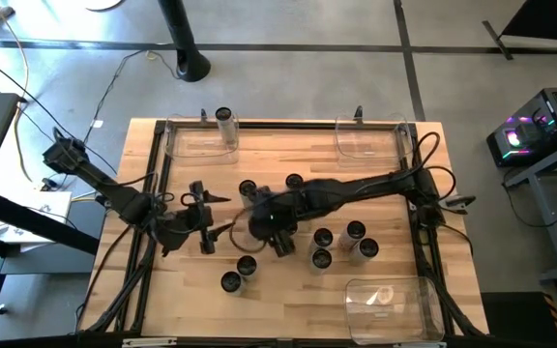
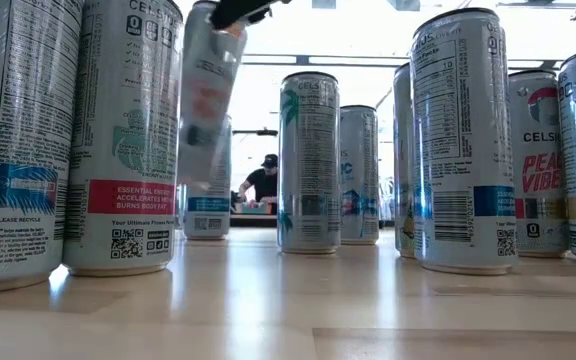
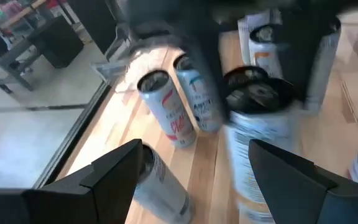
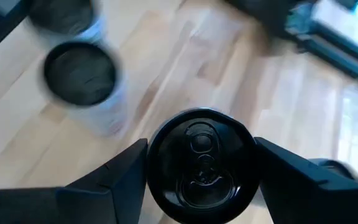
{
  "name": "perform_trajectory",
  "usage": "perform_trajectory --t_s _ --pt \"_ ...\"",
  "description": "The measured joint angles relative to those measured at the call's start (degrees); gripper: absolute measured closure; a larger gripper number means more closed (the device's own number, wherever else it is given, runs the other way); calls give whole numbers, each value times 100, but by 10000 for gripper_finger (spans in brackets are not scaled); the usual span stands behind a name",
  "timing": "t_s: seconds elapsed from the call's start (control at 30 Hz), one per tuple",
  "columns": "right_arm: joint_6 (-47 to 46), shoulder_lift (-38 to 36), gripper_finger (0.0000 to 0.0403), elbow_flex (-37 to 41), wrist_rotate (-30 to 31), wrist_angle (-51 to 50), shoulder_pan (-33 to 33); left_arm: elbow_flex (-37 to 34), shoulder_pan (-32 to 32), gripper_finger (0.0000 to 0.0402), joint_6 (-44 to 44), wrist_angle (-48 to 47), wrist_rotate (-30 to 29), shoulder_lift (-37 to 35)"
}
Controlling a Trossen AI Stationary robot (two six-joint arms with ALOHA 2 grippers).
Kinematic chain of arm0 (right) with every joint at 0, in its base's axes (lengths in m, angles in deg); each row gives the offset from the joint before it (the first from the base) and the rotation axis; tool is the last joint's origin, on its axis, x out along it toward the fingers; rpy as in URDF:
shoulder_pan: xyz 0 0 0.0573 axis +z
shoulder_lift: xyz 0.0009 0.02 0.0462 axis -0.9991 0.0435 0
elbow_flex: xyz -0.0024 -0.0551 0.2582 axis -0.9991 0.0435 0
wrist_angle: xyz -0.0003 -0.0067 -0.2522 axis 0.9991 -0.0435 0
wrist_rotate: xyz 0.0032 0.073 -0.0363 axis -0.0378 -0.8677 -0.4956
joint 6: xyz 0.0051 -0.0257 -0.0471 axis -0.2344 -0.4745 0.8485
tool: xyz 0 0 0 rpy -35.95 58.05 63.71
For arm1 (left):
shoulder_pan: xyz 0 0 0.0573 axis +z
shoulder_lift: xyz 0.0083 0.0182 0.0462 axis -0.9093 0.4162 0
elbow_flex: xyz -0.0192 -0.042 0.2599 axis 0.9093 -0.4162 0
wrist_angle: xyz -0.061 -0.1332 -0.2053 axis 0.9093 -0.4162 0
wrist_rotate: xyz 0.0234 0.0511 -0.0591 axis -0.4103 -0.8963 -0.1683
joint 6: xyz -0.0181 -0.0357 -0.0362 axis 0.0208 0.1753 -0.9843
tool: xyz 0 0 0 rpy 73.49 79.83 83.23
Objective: Sort soda cans
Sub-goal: Put the white-yellow soda can into the top left transparent bin
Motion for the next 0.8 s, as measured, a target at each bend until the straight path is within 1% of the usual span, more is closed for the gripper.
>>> perform_trajectory --t_s 0.13,0.27,0.4,0.53,0.8 --pt "-277 12 162 -9 -161 197 -240 0 -146 115 -781 -708 -1 -77" --pt "-394 181 162 -9 -213 366 -310 0 -239 115 -1655 -1500 0 -101" --pt "-440 324 162 4 -232 262 -310 0 -252 115 -2393 -1852 19 -99" --pt "-580 392 162 -1 -233 369 -379 0 -256 115 -2522 -1865 223 -77" --pt "-695 667 162 -1 -326 292 -430 2 -254 115 -2568 -1850 231 -79"
